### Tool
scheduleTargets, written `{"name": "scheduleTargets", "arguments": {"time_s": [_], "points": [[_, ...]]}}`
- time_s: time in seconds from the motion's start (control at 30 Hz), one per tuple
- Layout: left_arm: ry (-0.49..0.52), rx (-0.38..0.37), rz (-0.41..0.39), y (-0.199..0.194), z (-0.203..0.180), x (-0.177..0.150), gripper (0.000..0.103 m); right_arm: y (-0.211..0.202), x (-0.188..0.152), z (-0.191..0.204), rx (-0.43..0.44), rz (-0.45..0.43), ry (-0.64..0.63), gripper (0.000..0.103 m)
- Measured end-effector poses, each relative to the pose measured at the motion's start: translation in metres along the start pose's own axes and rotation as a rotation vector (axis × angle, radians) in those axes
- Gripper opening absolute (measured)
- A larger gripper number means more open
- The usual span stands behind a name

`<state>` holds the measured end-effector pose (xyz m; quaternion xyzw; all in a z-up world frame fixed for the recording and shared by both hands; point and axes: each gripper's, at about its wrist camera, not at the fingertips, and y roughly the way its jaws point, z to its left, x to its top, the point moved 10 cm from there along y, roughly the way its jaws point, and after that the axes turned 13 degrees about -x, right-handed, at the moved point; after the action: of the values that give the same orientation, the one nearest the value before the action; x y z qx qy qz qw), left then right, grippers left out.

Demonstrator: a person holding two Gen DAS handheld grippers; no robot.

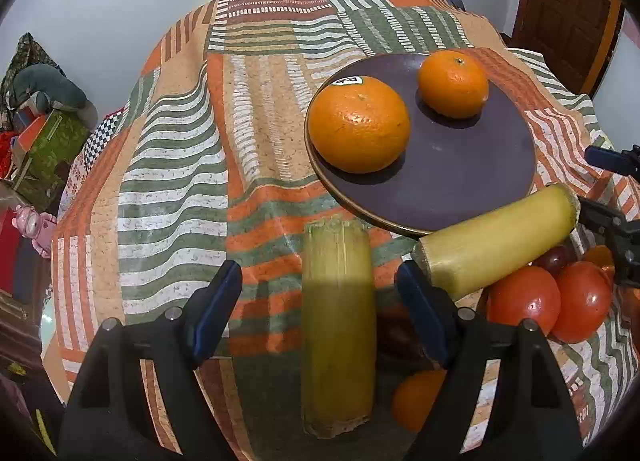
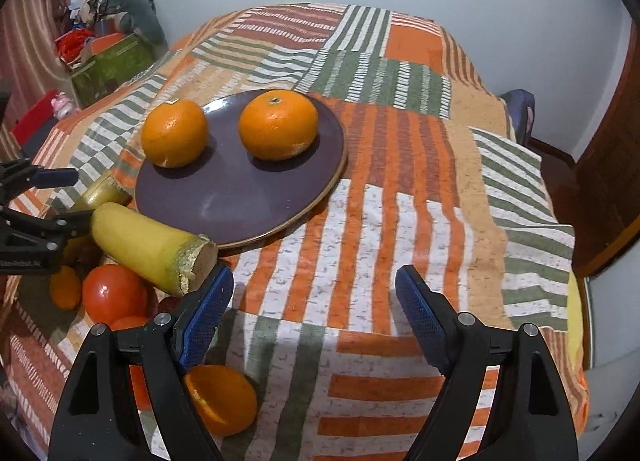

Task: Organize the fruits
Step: 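Grasp the pale green corn cob with the left tool while the right tool grasps the yellow squash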

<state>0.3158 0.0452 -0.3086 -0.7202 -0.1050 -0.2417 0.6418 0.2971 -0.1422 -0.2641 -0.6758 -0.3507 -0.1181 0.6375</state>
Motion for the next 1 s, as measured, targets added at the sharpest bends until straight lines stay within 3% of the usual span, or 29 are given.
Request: {"name": "scheduleTargets", "arguments": {"time_s": [0.07,0.27,0.7,0.83,1.0], "points": [[-0.025,-0.038,0.009,0.000,-0.001,0.001,0.080,0.000,0.000,0.004,0.021,0.002,0.004,0.081],[0.011,-0.029,0.008,0.001,-0.014,0.010,0.079,-0.008,-0.002,-0.004,-0.022,-0.019,-0.007,0.081],[0.086,-0.120,-0.020,0.006,-0.077,0.040,0.080,-0.016,-0.029,-0.071,-0.102,0.024,0.138,0.081],[0.037,-0.137,-0.057,-0.010,-0.067,0.040,0.080,-0.027,-0.032,-0.079,-0.067,0.018,0.177,0.081],[-0.058,-0.115,-0.087,-0.032,-0.025,0.024,0.080,-0.039,-0.019,-0.062,-0.034,-0.029,0.121,0.081]]}}
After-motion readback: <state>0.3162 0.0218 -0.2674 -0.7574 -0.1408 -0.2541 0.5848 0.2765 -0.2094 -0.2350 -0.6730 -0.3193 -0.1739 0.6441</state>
